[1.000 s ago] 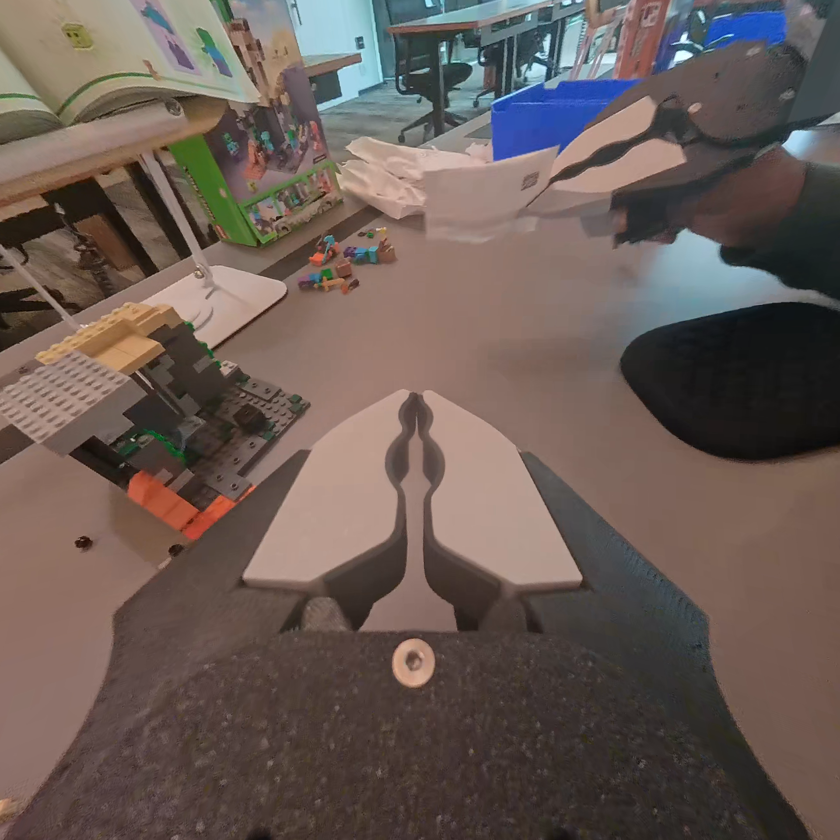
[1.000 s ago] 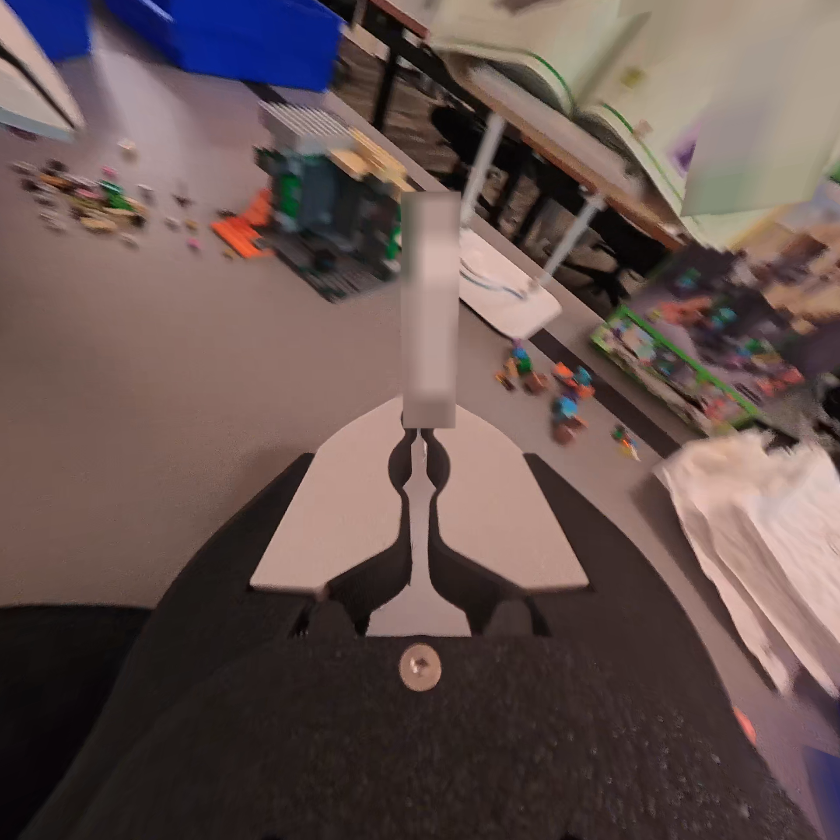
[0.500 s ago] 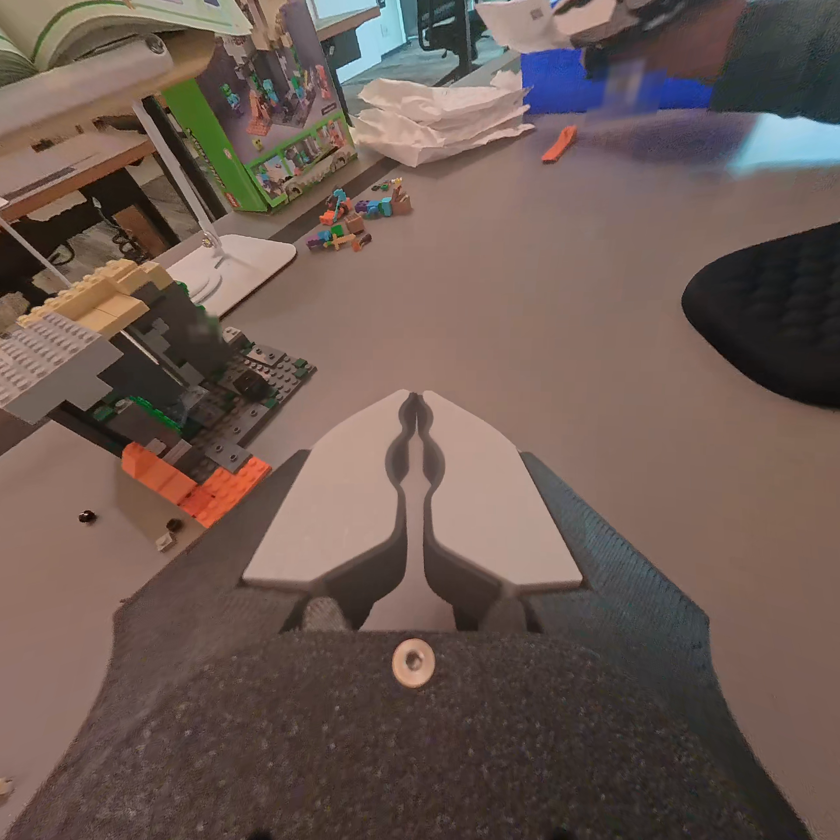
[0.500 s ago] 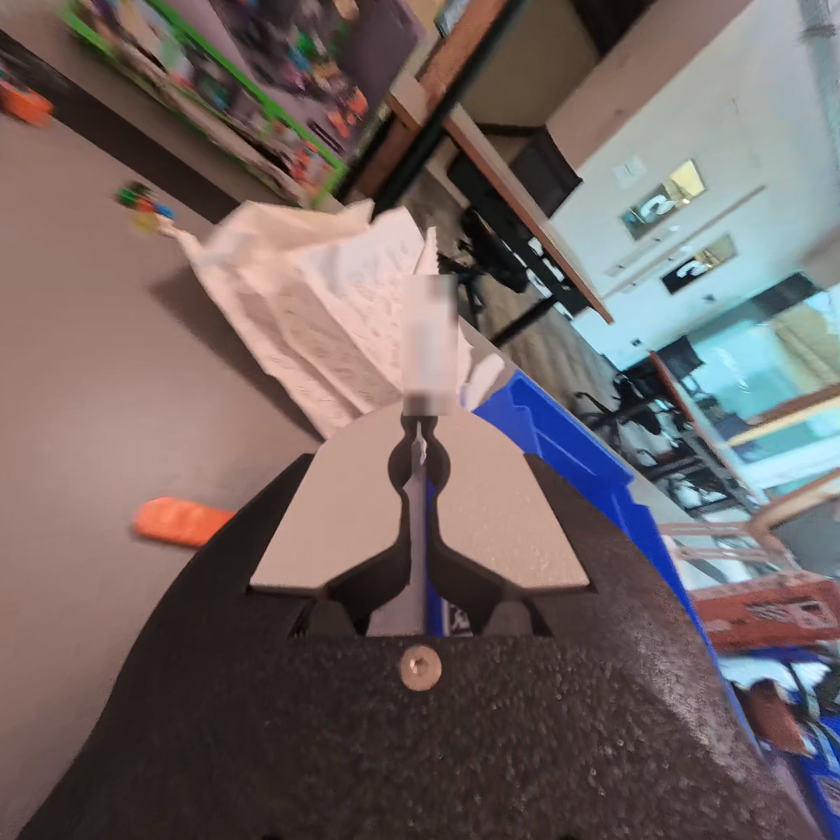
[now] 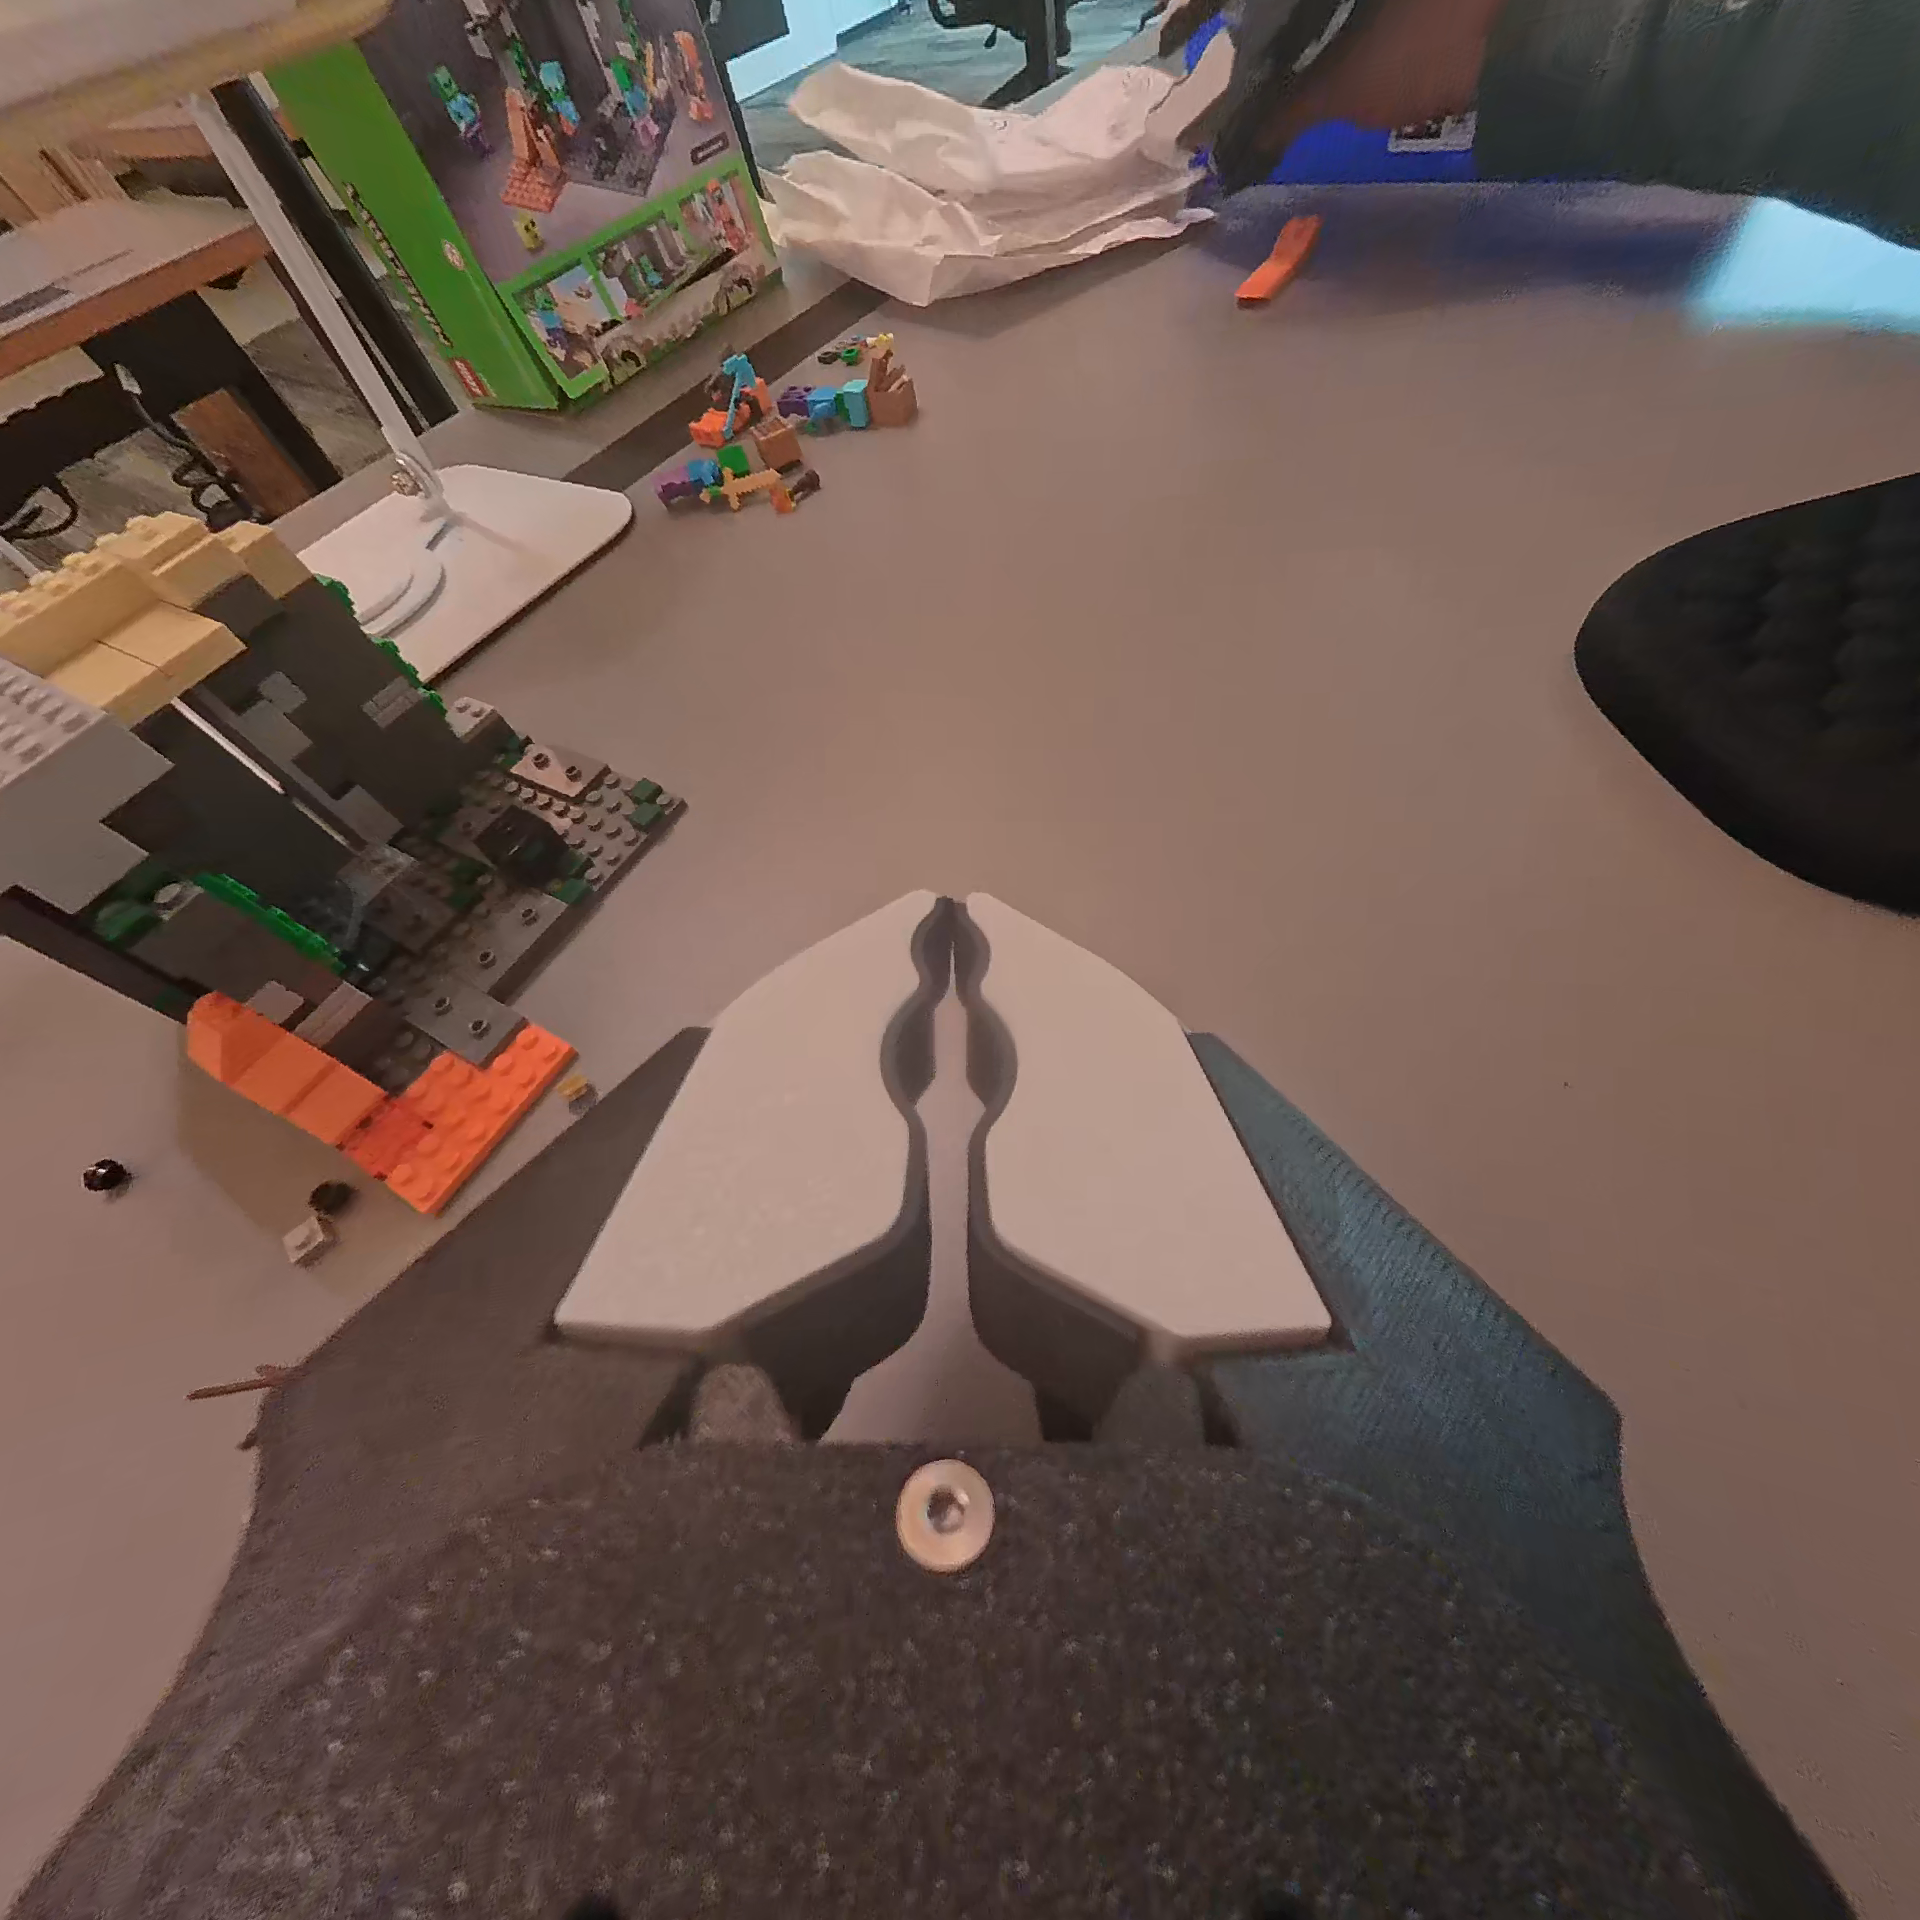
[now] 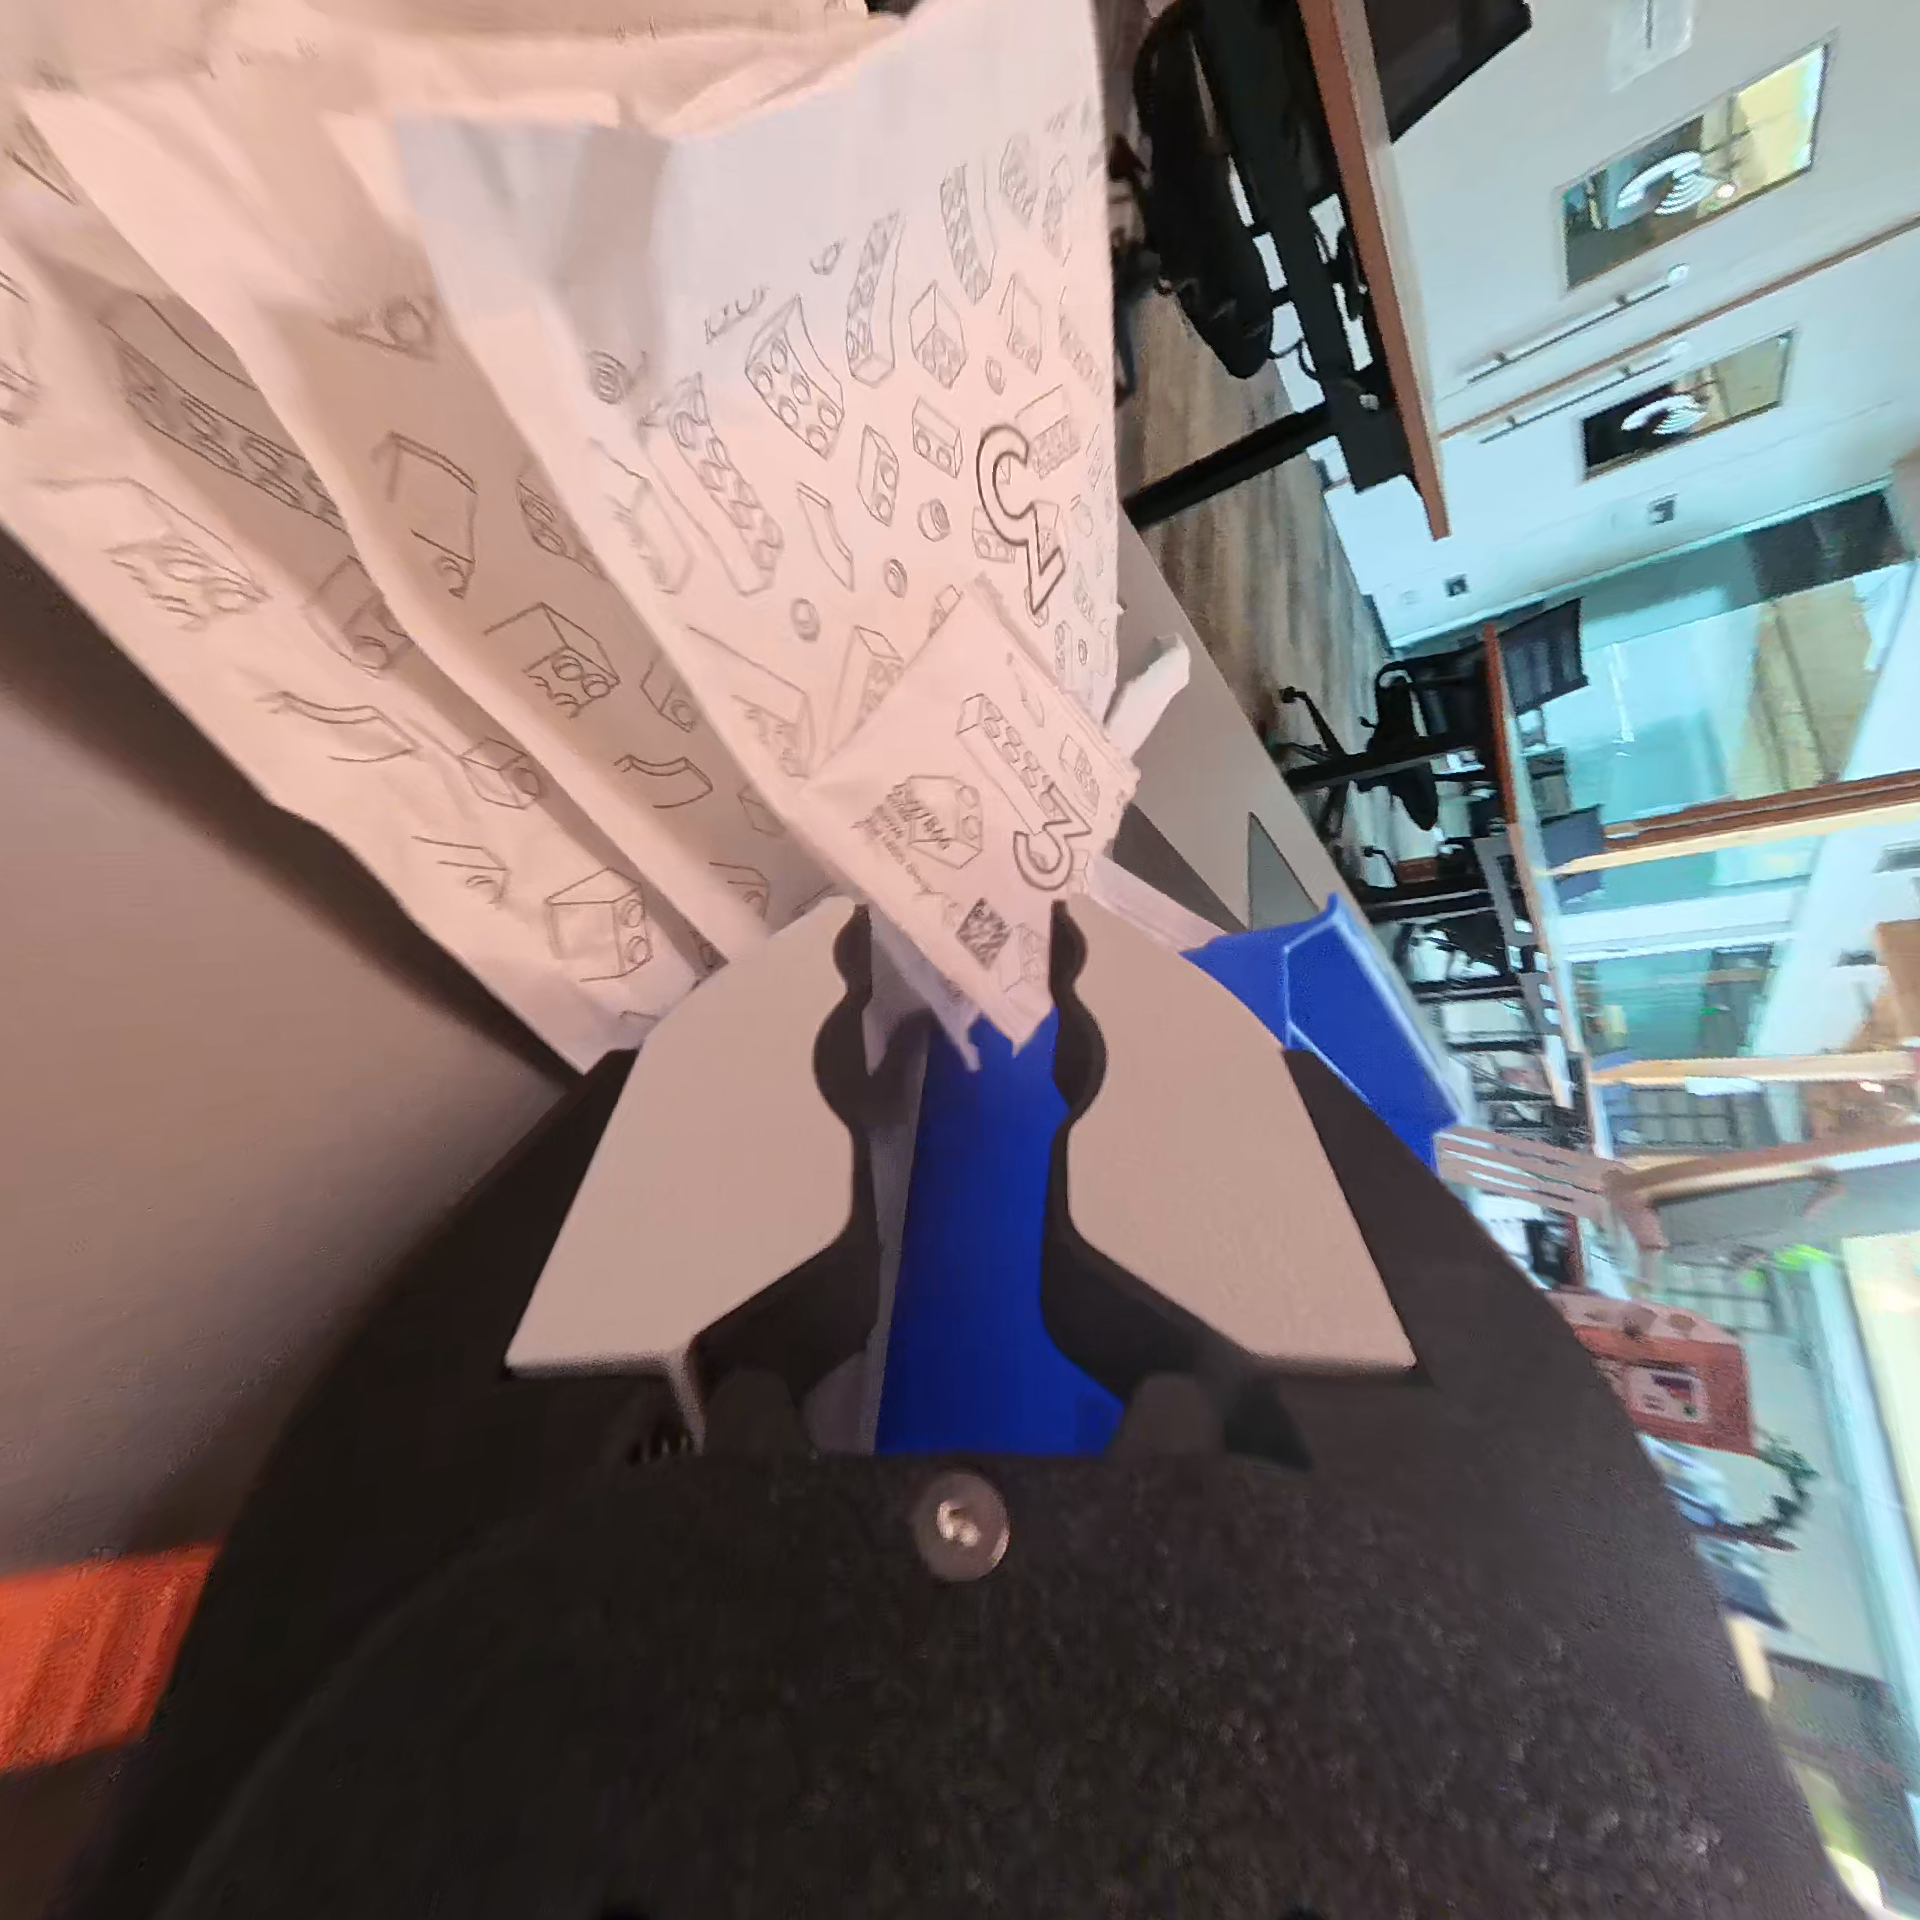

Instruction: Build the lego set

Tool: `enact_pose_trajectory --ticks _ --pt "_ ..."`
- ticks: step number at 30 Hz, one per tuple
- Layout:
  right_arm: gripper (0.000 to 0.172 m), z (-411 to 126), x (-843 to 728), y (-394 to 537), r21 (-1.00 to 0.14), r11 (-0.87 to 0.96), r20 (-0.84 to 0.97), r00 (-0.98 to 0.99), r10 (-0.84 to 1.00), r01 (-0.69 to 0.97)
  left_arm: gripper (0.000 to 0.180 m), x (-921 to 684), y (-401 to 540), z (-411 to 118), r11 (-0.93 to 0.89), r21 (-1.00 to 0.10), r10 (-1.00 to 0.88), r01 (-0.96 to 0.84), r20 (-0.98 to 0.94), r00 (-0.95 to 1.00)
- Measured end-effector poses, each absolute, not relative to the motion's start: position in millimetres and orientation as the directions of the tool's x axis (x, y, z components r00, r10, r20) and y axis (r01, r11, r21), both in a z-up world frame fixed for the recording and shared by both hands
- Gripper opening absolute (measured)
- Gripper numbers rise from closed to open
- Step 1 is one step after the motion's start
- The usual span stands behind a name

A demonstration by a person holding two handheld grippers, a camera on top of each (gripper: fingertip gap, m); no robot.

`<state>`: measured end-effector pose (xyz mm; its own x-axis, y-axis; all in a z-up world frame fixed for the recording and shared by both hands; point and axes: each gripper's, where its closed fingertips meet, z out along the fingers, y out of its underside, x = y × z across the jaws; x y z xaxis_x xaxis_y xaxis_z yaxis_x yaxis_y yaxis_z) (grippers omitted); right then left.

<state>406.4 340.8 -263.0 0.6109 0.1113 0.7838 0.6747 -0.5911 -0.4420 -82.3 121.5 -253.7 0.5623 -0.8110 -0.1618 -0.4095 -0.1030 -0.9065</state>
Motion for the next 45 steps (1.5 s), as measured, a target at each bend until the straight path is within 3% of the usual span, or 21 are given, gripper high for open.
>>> enact_pose_trajectory --ticks 7,11,14,19,24,27,32,35,38,40,45 --pt "0.052 -230 340 301 -0.699 -0.480 0.512 0.840 0.180 0.529 0.000 -82 121 -252 -0.096 -0.909 -0.812 -0.406 -0.164 0.560" --pt "0.054 -204 233 268 -0.860 -0.330 0.254 0.887 0.385 0.389 0.000 -83 122 -251 -0.095 -0.909 -0.807 -0.406 -0.168 0.566" --pt "0.053 -181 138 239 -0.924 -0.244 0.104 0.807 0.581 0.295 0.000 -83 121 -251 -0.083 -0.907 -0.806 -0.414 -0.183 0.562" --pt "0.044 -158 13 202 -0.969 -0.200 -0.053 0.663 0.746 0.147 0.000 -84 118 -249 -0.045 -0.899 -0.800 -0.435 -0.228 0.555" --pt "0.020 -192 -41 190 -0.963 -0.262 -0.236 0.643 0.728 -0.057 0.000 -87 119 -247 -0.043 -0.910 -0.793 -0.413 -0.220 0.568" --pt "0.000 -220 -46 188 -0.980 -0.189 -0.105 0.637 0.764 0.066 0.000 -89 120 -244 -0.053 -0.922 -0.794 -0.384 -0.195 0.576" --pt "0.000 -208 -54 183 -0.980 -0.199 -0.158 0.573 0.804 0.009 0.000 -99 129 -237 -0.119 -0.940 -0.768 -0.321 -0.118 0.630" --pt "0.000 -211 -53 179 -0.982 -0.183 -0.128 0.565 0.815 0.042 0.008 -131 150 -200 -0.170 -0.949 -0.716 -0.267 -0.067 0.695" --pt "0.000 -208 -54 175 -0.978 -0.206 -0.157 0.542 0.826 0.030 0.020 -185 192 -167 -0.267 -0.903 -0.684 -0.338 -0.070 0.726" --pt "0.000 -205 -55 172 -0.973 -0.231 -0.192 0.519 0.833 0.011 0.019 -224 232 -160 -0.326 -0.849 -0.674 -0.417 -0.101 0.732" --pt "0.000 -200 -56 167 -0.965 -0.261 -0.239 0.474 0.847 -0.021 0.021 -300 323 -209 -0.508 -0.658 -0.709 -0.555 -0.047 0.704"
